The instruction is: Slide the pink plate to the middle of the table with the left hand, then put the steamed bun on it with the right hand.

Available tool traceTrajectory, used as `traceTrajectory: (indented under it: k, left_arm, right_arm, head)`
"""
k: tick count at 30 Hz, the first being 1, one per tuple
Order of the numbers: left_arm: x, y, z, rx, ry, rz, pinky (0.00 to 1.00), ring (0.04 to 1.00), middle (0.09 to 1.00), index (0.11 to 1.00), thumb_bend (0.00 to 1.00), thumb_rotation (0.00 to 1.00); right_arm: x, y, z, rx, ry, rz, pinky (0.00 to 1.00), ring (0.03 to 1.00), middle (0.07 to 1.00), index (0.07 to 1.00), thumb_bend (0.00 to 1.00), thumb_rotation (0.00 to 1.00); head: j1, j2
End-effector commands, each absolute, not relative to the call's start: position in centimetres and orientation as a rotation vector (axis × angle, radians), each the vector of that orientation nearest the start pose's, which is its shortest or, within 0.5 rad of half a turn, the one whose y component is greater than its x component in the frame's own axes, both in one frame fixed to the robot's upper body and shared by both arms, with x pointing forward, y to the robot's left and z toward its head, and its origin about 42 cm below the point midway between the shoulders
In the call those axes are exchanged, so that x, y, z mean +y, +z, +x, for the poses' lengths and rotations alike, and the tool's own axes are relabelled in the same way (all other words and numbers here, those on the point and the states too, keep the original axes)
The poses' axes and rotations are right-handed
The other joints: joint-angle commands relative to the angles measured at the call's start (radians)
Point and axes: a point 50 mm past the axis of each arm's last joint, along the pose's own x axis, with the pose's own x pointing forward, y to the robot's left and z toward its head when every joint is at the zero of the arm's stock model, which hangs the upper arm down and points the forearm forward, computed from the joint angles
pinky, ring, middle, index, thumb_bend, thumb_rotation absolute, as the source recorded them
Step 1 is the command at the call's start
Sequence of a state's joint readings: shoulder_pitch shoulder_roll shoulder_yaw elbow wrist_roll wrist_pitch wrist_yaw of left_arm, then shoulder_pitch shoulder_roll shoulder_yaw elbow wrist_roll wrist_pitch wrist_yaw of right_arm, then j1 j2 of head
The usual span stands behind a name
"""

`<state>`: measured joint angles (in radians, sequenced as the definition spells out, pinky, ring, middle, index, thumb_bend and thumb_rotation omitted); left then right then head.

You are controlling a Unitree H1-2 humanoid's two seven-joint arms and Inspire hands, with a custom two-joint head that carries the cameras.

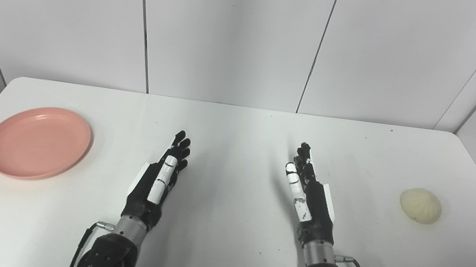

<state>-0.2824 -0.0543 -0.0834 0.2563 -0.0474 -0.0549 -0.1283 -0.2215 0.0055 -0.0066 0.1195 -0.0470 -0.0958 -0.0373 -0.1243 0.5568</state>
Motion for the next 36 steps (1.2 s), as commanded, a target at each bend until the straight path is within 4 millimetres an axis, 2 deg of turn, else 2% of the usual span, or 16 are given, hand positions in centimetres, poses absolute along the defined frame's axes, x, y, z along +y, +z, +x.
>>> traceTrajectory:
  k: [1,9,12,16,23,28,32,36]
  left_arm:
    - [14.0,9.9,35.5,-0.021,-0.284,-0.08,1.0,1.0,1.0,1.0,0.65,1.0]
    - [14.1,10.2,35.2,-0.025,-0.28,-0.097,1.0,1.0,1.0,1.0,0.61,1.0]
    - [14.2,10.5,34.9,-0.039,-0.268,-0.11,1.0,1.0,1.0,1.0,0.58,1.0]
    - [14.3,10.7,34.4,-0.063,-0.237,-0.141,1.0,1.0,1.0,1.0,0.59,1.0]
    - [14.5,11.3,32.9,-0.054,-0.196,-0.145,1.0,1.0,1.0,1.0,0.61,1.0]
    - [14.8,11.6,32.2,-0.034,-0.149,-0.123,1.0,1.0,1.0,1.0,0.61,1.0]
    - [14.9,11.7,32.3,-0.043,-0.156,-0.112,1.0,1.0,1.0,1.0,0.64,1.0]
    - [14.4,11.8,32.6,-0.038,-0.163,-0.113,1.0,1.0,1.0,1.0,0.63,1.0]
  right_arm:
    - [-19.1,13.7,35.4,-0.215,0.014,-0.032,1.0,0.992,0.996,0.994,0.58,0.85]
    - [-18.8,13.8,34.5,-0.208,0.009,-0.01,1.0,0.972,0.981,0.984,0.55,0.83]
    - [-18.8,13.7,33.7,-0.206,0.02,-0.003,1.0,0.973,0.984,0.986,0.53,0.83]
    - [-18.9,13.9,32.7,-0.212,0.022,-0.011,1.0,0.965,0.981,0.985,0.52,0.84]
    - [-19.4,14.4,31.2,-0.201,0.026,0.035,1.0,0.986,0.995,0.997,0.51,0.87]
    - [-19.6,14.8,30.3,-0.184,0.016,0.06,0.99,0.976,0.991,0.992,0.54,0.83]
    - [-19.6,14.8,30.4,-0.177,0.033,0.045,0.99,0.971,0.987,0.991,0.52,0.82]
    - [-19.7,14.8,30.6,-0.18,0.052,0.039,1.0,0.988,0.999,0.999,0.5,0.85]
  head:
    - [0.001,0.0]
    - [0.019,0.007]
    - [0.019,0.009]
    - [0.022,0.014]
    - [0.044,0.049]
    - [0.054,0.07]
    - [0.062,0.063]
    - [0.108,0.043]
